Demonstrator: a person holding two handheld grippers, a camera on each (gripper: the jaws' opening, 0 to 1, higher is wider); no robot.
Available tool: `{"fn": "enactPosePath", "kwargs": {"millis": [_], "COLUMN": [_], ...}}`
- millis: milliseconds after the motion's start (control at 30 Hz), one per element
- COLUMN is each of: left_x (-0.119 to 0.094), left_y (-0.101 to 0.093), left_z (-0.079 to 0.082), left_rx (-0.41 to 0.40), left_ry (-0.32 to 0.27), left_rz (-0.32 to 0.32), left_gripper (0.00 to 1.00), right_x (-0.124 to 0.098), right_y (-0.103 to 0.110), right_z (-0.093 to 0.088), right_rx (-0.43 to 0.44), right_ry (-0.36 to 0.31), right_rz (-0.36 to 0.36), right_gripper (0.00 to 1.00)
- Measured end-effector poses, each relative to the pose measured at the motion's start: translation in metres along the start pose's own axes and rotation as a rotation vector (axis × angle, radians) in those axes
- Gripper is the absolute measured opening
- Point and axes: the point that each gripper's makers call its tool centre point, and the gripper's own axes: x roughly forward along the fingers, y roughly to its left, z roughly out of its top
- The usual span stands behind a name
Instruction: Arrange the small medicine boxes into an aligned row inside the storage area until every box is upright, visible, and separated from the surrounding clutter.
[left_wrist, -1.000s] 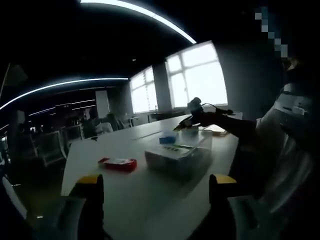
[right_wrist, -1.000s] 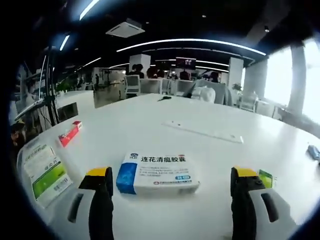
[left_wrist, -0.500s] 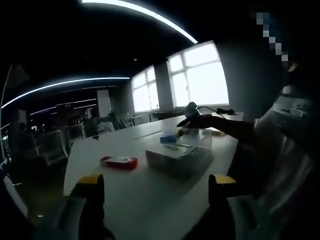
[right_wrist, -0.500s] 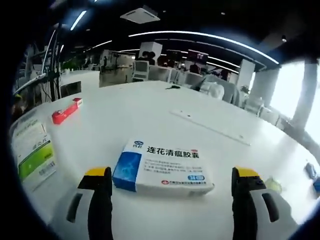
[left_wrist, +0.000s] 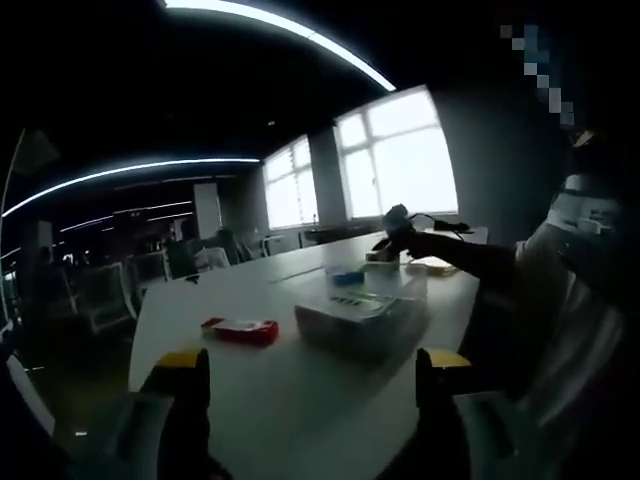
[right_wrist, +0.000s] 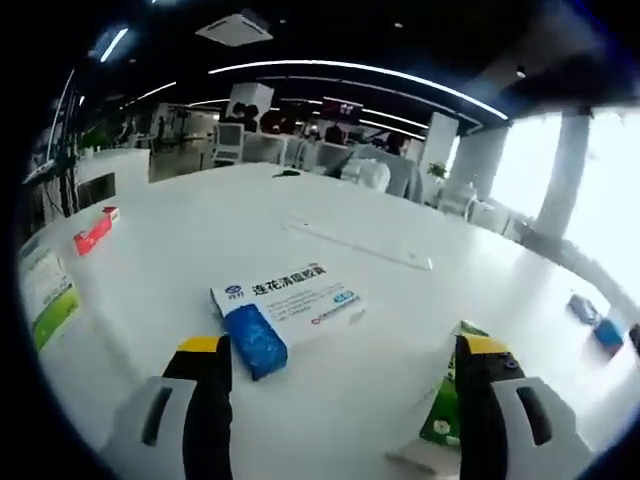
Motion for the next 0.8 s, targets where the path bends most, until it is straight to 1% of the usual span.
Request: {"fn": "enactPosePath", "kwargs": {"millis": [33,100,167,267,333,400,433,500,533,600,667,733,800], "left_x": [0.0,-0.001,-0.002,-0.006,-0.011,-0.014,-0.015,-0.017,-0.018,-0.02,-0.023,-0.024,-0.024], "left_y": [0.0,0.001,0.001,0.001,0.001,0.003,0.004,0.006,0.007,0.008,0.008,0.01,0.011], "left_z": [0.0,0.0,0.0,-0.002,-0.004,-0.005,-0.005,-0.007,-0.008,-0.011,-0.011,-0.01,-0.011], "left_rx": [0.002,0.002,0.002,0.01,0.022,0.021,0.018,0.008,0.008,0.016,0.022,0.009,0.008], "left_ry": [0.0,-0.002,-0.005,0.004,0.014,0.017,0.017,0.021,0.027,0.042,0.042,0.028,0.025], "left_rz": [0.002,0.002,0.002,0.002,0.009,0.015,0.019,0.029,0.033,0.043,0.05,0.051,0.051], "left_gripper": [0.84,0.84,0.84,0.84,0.84,0.84,0.84,0.84,0.84,0.84,0.84,0.84,0.84], "right_x": [0.0,0.001,0.006,0.017,0.027,0.037,0.041,0.047,0.05,0.054,0.058,0.062,0.067], "right_y": [0.002,0.014,0.027,0.037,0.046,0.055,0.056,0.056,0.053,0.053,0.056,0.061,0.063], "right_z": [0.001,0.006,0.009,0.012,0.012,0.012,0.011,0.009,0.005,0.002,-0.002,-0.005,-0.007], "right_rx": [0.008,0.043,0.055,0.07,0.114,0.146,0.171,0.174,0.183,0.188,0.211,0.233,0.228], "right_ry": [-0.001,-0.015,-0.023,-0.026,-0.016,-0.007,-0.001,0.005,0.023,0.029,0.04,0.05,0.058], "right_rz": [0.007,0.025,0.04,0.048,0.059,0.07,0.065,0.052,0.032,0.02,0.031,0.056,0.062], "right_gripper": [0.89,0.89,0.88,0.87,0.87,0.89,0.89,0.9,0.9,0.92,0.91,0.9,0.9]}}
